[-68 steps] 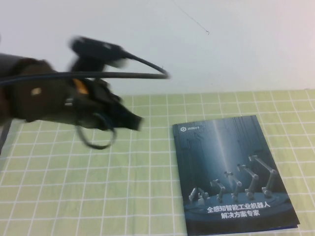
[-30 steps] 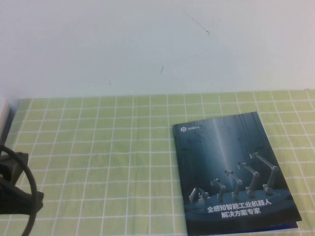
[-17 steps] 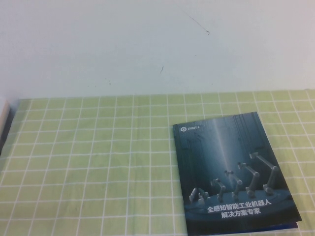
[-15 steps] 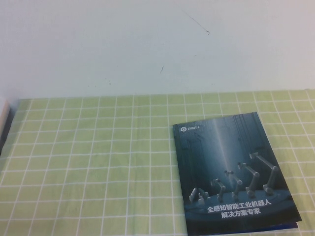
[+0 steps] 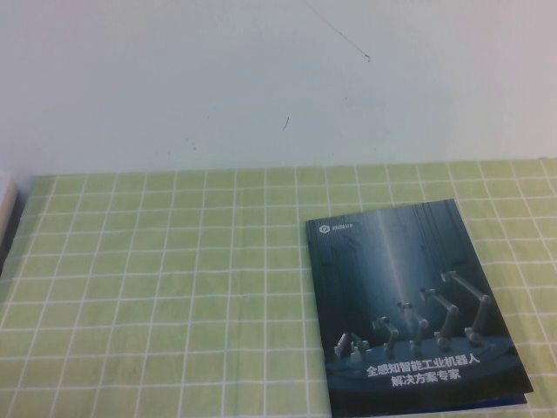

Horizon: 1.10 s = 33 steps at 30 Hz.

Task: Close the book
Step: 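Close the open booklet and leave it lying on the table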

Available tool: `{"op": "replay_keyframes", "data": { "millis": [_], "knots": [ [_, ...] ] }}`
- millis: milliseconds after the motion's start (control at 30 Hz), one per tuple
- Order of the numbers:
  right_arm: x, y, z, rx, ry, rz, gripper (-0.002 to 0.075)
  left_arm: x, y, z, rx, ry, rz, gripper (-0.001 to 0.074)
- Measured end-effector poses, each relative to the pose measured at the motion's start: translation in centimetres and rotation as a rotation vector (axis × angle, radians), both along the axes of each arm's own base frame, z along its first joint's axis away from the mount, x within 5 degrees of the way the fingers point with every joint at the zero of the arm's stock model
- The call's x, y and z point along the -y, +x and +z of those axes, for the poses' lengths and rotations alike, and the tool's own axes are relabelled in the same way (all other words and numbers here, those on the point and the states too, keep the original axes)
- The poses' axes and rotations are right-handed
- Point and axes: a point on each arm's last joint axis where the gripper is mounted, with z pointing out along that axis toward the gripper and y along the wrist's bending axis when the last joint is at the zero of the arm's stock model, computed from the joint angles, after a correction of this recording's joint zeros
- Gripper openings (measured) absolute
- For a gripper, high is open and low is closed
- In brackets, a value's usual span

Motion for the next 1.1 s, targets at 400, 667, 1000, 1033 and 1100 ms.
{"op": "replay_keyframes", "data": {
  "millis": [400, 667, 1000, 1033, 1100],
  "knots": [
    [0.0, -0.02, -0.02, -0.003, 0.0, 0.0, -0.0003, 0.3, -0.41, -0.15, 0.009, 0.138, -0.079, -0.0003],
    [-0.01, -0.03, -0.04, -0.005, 0.001, 0.0, -0.0003, 0.3, -0.42, -0.15, 0.01, 0.14, -0.079, -0.0003],
    [-0.01, -0.03, -0.04, -0.005, 0.001, 0.0, -0.0003, 0.31, -0.43, -0.18, 0.008, 0.143, -0.082, -0.0003],
    [-0.01, -0.03, -0.04, -0.005, 0.001, 0.0, -0.0003, 0.31, -0.43, -0.18, 0.008, 0.143, -0.082, -0.0003],
    [-0.01, -0.03, -0.04, -0.005, 0.001, 0.0, -0.0003, 0.31, -0.44, -0.2, 0.006, 0.143, -0.082, -0.0003]
  ]
}}
